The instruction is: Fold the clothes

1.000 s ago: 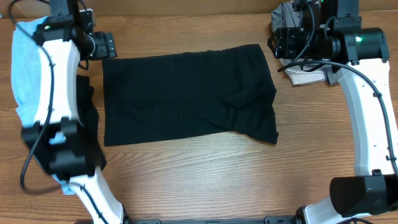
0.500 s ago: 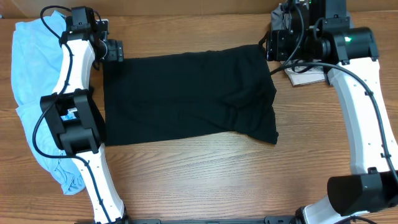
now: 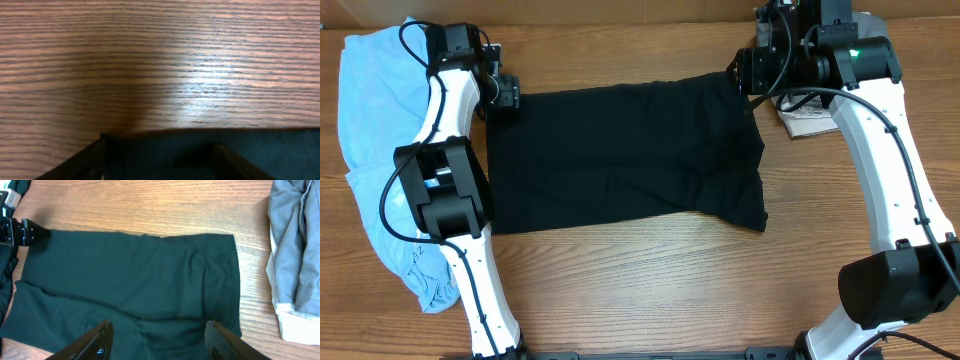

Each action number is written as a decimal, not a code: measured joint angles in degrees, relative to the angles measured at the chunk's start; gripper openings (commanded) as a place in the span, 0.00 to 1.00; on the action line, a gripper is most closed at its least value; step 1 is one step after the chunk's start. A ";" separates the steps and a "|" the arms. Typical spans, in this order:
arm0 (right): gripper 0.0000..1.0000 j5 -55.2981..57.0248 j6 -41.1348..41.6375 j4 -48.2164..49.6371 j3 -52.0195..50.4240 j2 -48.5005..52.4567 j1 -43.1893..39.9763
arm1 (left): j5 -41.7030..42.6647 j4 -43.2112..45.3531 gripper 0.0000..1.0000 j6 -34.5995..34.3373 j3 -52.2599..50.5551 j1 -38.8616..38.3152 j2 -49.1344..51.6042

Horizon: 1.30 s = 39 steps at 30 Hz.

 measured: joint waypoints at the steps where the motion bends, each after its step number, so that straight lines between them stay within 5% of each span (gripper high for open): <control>1: 0.61 0.00 0.00 0.26 0.00 0.00 0.00 | -0.24 0.00 0.58 -0.04 0.00 0.00 0.00; 6: 0.58 0.15 -0.02 1.49 0.00 0.00 0.00 | -0.92 -0.09 0.42 0.07 0.00 0.00 0.00; 11: 0.54 0.17 0.02 4.00 0.00 0.17 0.00 | -1.18 -0.11 0.04 0.33 0.00 0.00 0.00; 25: 0.54 8.59 1.46 22.62 0.04 14.53 0.00 | -5.09 -15.43 0.04 -4.66 3.04 0.00 -0.87; 39: 0.54 9.84 2.43 29.22 0.04 30.01 0.00 | -5.18 -19.63 0.04 -6.54 5.31 -0.39 -7.28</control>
